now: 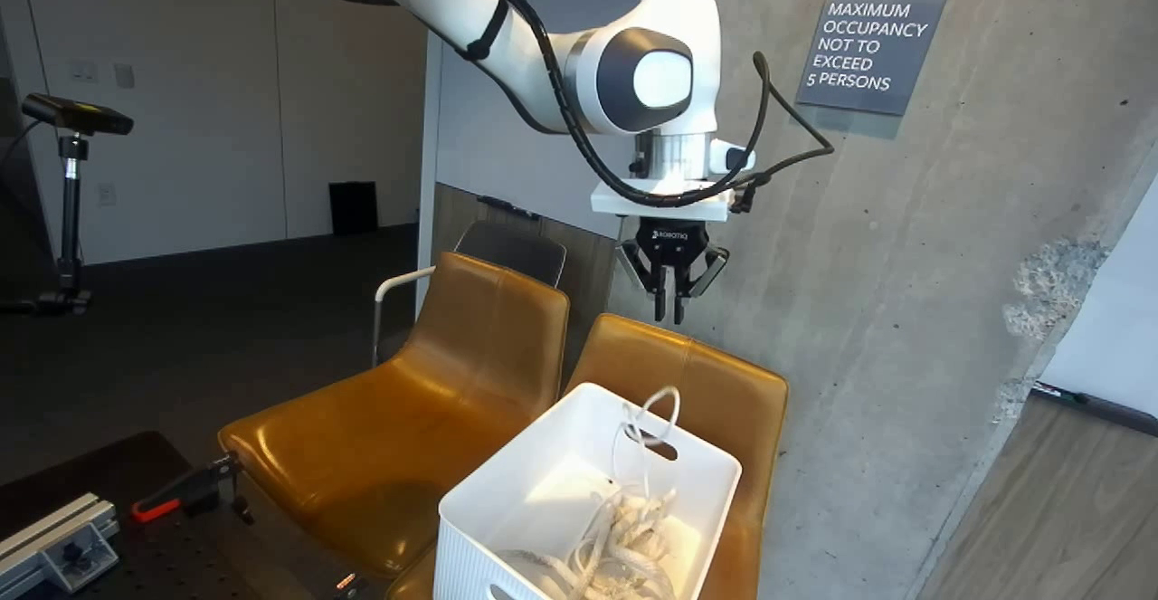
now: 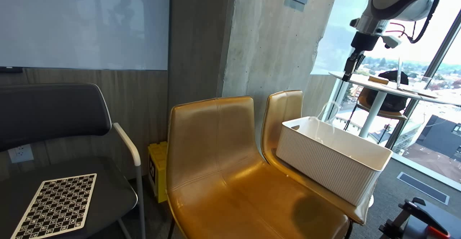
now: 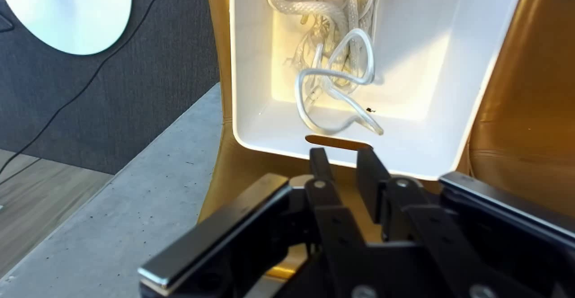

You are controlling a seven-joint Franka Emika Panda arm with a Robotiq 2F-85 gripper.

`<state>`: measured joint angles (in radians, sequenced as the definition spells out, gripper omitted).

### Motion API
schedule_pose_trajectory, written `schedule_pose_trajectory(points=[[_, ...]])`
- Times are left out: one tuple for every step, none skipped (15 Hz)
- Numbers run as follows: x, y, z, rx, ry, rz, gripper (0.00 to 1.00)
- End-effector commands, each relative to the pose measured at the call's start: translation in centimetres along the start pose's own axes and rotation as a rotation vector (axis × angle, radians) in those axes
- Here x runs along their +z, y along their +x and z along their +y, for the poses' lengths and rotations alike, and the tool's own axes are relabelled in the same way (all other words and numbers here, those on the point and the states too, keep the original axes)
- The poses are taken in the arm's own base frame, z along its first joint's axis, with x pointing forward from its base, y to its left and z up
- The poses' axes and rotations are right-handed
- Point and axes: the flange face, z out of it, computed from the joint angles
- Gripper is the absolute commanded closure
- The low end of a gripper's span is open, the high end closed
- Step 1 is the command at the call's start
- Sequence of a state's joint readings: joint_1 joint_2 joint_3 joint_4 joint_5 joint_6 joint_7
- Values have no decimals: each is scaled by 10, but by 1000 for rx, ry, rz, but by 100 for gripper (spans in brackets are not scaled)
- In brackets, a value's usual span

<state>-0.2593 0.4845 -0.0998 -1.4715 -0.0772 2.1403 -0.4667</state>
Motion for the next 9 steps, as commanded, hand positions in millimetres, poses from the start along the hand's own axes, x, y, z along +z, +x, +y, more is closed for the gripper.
schedule_pose_trajectory(points=[[4, -8, 8, -9, -14, 0, 45], [5, -11, 10, -10, -11, -3, 39], [9, -14, 10, -15, -7, -6, 31], [14, -17, 8, -23, -1, -11, 24], [21, -22, 6, -31, 10, -21, 16], [29, -27, 3, -37, 24, -33, 9], [40, -35, -3, -41, 42, -47, 3], [50, -43, -8, -52, 59, -61, 0], [62, -52, -15, -64, 77, -73, 0]])
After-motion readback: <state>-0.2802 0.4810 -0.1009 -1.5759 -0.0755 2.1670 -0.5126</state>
